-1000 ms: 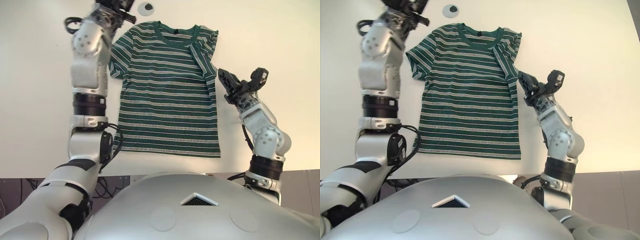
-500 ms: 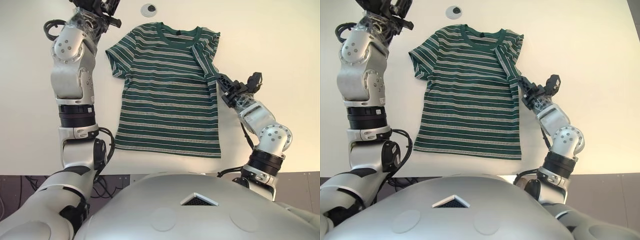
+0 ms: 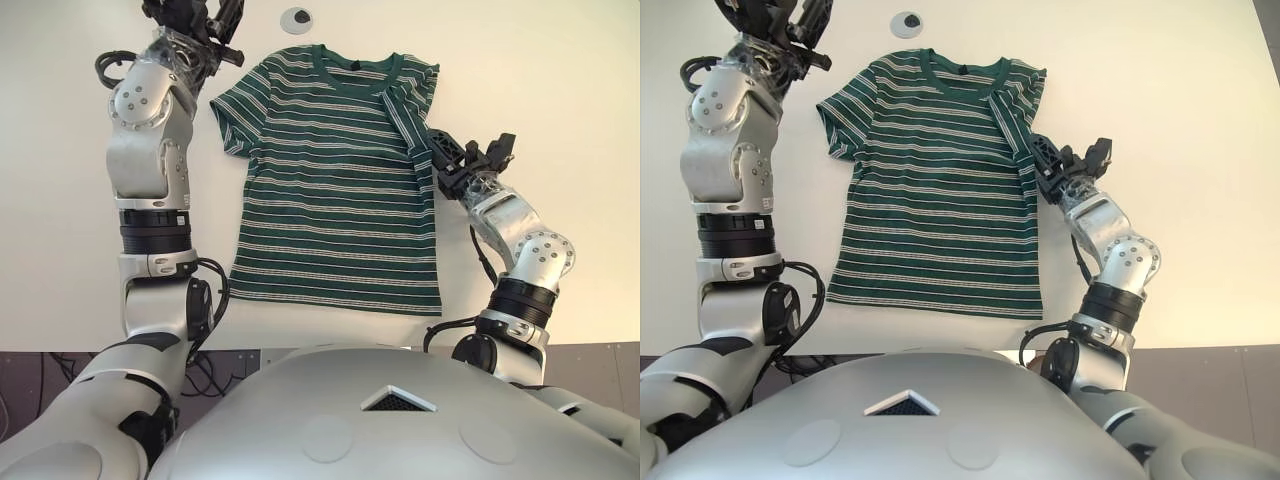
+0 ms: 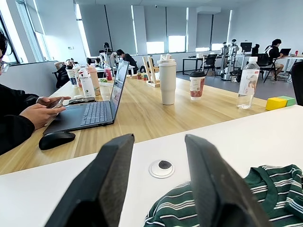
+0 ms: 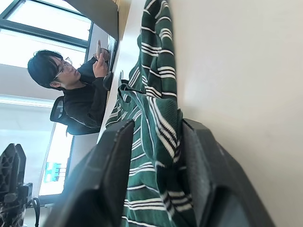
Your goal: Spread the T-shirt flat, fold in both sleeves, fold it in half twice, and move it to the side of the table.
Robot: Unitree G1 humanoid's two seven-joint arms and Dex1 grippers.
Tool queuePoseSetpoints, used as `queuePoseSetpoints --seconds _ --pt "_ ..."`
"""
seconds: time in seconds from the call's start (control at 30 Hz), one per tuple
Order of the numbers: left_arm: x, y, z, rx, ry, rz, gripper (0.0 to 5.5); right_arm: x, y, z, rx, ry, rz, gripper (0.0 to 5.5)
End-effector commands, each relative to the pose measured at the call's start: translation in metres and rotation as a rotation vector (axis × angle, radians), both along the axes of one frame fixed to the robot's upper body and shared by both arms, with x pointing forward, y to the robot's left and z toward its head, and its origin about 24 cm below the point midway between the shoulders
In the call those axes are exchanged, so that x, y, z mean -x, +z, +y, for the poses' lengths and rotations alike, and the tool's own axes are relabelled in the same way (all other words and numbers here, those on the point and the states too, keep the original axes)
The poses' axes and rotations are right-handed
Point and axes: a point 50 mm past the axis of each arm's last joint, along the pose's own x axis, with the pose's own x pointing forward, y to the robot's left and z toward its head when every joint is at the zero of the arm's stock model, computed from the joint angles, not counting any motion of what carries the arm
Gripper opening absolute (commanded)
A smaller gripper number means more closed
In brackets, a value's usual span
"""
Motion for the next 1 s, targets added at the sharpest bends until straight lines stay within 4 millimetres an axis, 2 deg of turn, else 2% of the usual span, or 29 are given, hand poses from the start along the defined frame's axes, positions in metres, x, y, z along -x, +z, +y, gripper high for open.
queuePoseSetpoints --seconds 0.03,0.13,0.23,0.27,0.33,0.43,0.5,0.6,0.63,0.7,0.93,1.0 --pt "0.007 -0.009 0.016 -0.047 0.032 0.03 1.93 0.005 -0.008 0.004 0.031 0.018 0.038 1.0" --pt "0.018 -0.017 0.033 -0.091 0.091 0.05 1.93 0.006 -0.009 0.006 0.132 0.071 0.035 0.53" --pt "0.028 -0.023 0.049 -0.117 0.146 0.075 1.93 0.009 -0.005 0.013 0.416 0.202 -0.04 0.11" --pt "0.031 -0.026 0.053 -0.116 0.157 0.091 1.93 0.01 -0.003 0.018 0.559 0.273 -0.085 0.04" --pt "0.034 -0.03 0.057 -0.133 0.166 0.113 1.93 0.013 -0.002 0.029 0.738 0.388 -0.166 0.04" --pt "0.041 -0.04 0.06 -0.159 0.178 0.167 1.93 0.014 -0.007 0.035 0.974 0.485 -0.232 0.04" --pt "0.047 -0.049 0.063 -0.161 0.2 0.222 1.93 0.012 -0.005 0.033 1.155 0.495 -0.31 0.04" --pt "0.052 -0.057 0.061 -0.121 0.205 0.27 1.93 0.007 0.009 0.035 1.318 0.472 -0.477 0.04" --pt "0.053 -0.059 0.061 -0.108 0.2 0.282 1.93 0.007 0.013 0.037 1.336 0.467 -0.528 0.04" --pt "0.055 -0.062 0.06 -0.083 0.203 0.296 1.93 0.006 0.018 0.04 1.362 0.472 -0.584 0.4" --pt "0.063 -0.077 0.055 -0.032 0.195 0.401 1.93 0.015 0.025 0.063 1.12 0.557 -0.681 1.52" --pt "0.064 -0.082 0.052 0.001 0.193 0.438 1.93 0.019 0.027 0.066 1.043 0.571 -0.688 1.56"
